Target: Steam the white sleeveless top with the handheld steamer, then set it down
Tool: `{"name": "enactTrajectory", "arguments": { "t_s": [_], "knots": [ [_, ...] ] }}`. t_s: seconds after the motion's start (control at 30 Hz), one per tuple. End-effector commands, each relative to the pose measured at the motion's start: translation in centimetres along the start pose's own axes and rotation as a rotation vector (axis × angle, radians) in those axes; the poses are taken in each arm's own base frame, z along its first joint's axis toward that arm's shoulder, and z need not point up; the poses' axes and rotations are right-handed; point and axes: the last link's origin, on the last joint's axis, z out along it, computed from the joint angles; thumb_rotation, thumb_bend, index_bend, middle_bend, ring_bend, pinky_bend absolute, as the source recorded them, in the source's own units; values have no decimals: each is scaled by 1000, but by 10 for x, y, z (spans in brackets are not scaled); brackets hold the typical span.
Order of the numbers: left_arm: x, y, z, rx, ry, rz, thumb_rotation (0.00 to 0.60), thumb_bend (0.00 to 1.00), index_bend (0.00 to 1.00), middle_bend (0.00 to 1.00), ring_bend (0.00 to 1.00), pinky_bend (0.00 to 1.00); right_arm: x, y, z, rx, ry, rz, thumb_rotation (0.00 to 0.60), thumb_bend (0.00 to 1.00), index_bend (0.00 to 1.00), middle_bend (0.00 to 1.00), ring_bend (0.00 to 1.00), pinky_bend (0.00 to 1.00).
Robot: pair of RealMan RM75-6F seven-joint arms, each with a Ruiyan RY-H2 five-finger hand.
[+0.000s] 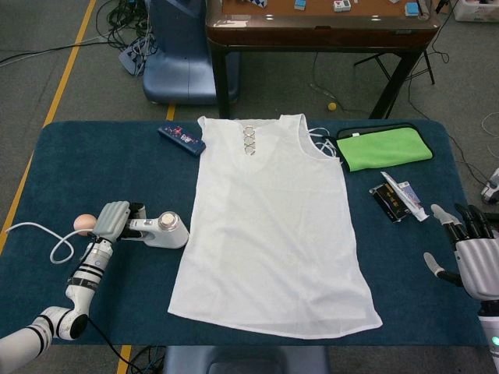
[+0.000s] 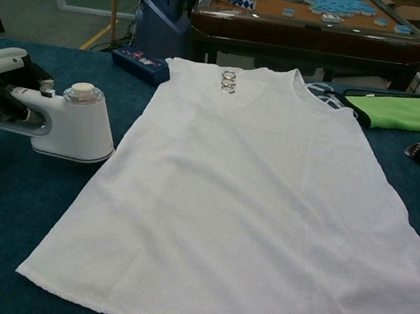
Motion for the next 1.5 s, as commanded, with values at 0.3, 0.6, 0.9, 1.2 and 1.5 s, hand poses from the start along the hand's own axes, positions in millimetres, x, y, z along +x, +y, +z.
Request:
{"name": "enactTrajectory", "arguments": {
  "t_s": [0.3,0.6,0.9,1.2,1.5],
  "knots": [
    [11,33,-1,-97,0,-86,600,188,879,790,679,677,-9,-14,5,73,-62,8,600,308,106,246,82,0],
    [-3,71,-2,-189,24,-65,600,187,878,789,680,678,-37,-45,14,239,-229,40,600,460,106,242,82,0],
    [-31,102,4,-263,-6,1,600,187,876,789,679,678,-75,-86,18,412,-400,115,600,934,46,150,39,0],
    [-51,123,17,-314,-2,47,600,187,875,789,679,679,-105,-108,20,493,-506,134,600,965,45,147,25,0],
    [-76,138,26,-315,-35,59,600,187,875,789,679,679,-131,-116,13,512,-578,116,600,960,45,147,25,0]
  ]
}}
